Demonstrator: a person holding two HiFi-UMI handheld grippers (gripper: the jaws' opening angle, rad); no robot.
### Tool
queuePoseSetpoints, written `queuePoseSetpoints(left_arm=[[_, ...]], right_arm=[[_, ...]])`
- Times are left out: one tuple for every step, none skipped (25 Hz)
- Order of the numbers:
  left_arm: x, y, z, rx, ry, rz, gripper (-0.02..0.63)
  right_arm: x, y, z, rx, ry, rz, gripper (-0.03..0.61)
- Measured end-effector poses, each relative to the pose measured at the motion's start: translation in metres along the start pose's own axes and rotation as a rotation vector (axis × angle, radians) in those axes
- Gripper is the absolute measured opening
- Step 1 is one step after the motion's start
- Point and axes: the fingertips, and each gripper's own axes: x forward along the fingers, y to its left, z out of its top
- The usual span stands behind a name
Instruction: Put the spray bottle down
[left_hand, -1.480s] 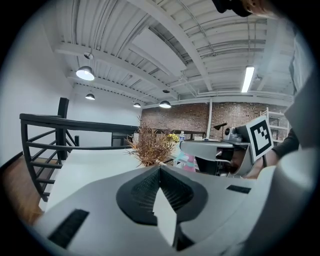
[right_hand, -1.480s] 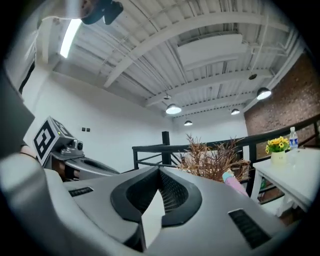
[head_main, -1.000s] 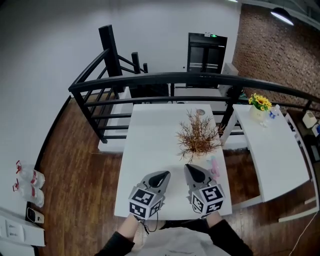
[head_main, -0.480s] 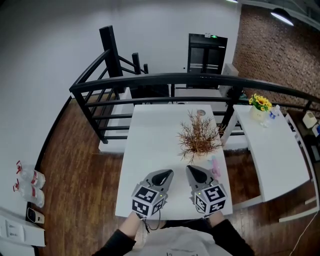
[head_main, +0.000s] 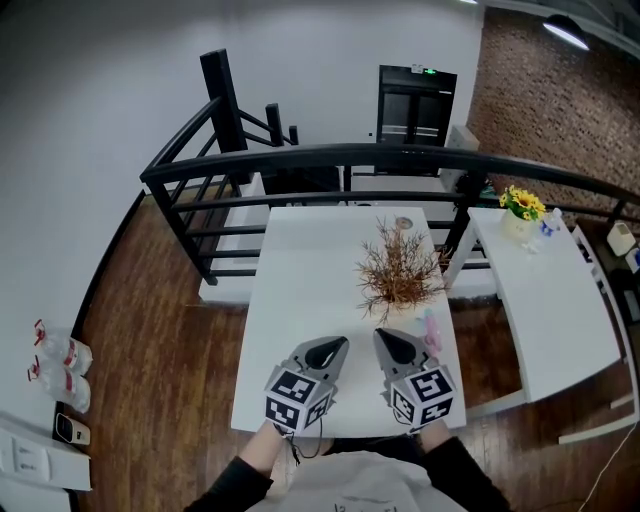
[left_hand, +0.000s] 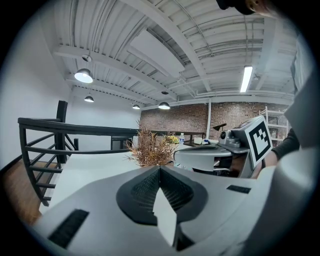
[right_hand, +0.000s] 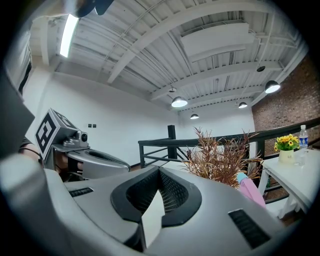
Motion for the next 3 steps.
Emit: queuePoseSetpoints(left_arm=[[-0.0001, -0.0002, -0.0003, -0.001, 0.001, 0.000, 0.000], [-0.0003, -0.0005, -0.0007, -0.001, 0.002, 0.000, 0.000], [-0.0004, -0.0007, -0.0011, -0.002, 0.003, 0.001, 0.000]], right_arm=[[-0.0002, 0.0005, 0.0001, 0.000, 0.000, 0.002, 0.000], [-0.0003, 0.0010, 0.0002, 0.000, -0.001, 0.003, 0.000], [-0.0004, 0.0014, 0.0001, 0.001, -0.001, 0.004, 0.000]])
